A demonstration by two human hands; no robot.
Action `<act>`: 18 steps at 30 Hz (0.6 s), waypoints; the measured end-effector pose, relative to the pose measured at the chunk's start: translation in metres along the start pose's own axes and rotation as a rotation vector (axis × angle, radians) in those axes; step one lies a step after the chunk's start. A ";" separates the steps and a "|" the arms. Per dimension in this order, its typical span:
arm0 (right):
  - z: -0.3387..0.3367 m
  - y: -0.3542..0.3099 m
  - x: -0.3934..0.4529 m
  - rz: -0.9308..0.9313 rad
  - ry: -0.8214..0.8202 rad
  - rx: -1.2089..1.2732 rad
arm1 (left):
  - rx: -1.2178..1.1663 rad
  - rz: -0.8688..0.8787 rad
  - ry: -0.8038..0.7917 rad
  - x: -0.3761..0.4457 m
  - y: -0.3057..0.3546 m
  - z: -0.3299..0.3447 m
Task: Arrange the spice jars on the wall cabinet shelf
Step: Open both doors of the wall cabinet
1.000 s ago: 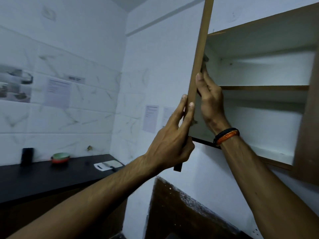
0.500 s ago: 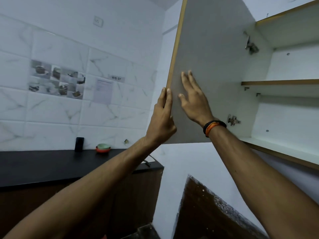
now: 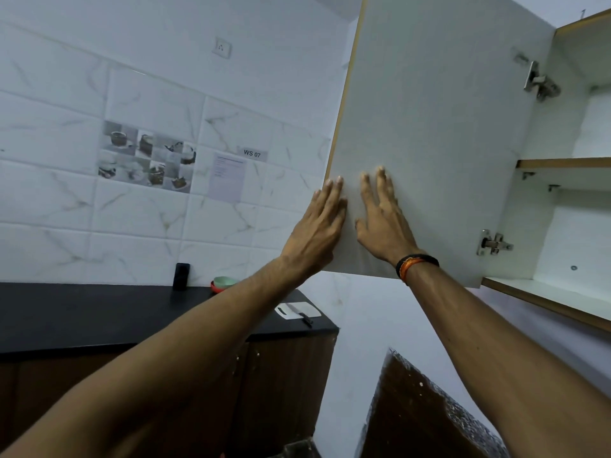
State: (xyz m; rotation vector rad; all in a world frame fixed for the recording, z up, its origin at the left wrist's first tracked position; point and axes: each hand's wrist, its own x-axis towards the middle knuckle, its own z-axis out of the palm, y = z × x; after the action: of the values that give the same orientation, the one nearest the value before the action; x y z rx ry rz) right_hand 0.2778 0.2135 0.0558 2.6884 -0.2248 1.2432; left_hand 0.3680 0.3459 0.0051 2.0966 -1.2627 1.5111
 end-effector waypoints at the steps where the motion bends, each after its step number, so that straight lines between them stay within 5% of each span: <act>1: 0.000 0.001 0.000 -0.003 0.002 -0.001 | 0.039 0.022 -0.014 0.001 0.001 0.001; 18: -0.051 0.081 -0.059 0.031 -0.255 -0.235 | 0.079 -0.055 -0.040 0.005 0.050 0.009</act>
State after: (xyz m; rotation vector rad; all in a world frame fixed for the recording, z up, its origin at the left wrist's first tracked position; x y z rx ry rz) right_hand 0.1856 0.1500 0.0509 2.6365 -0.4195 0.8196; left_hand 0.3360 0.3082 -0.0078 2.2028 -1.1659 1.5271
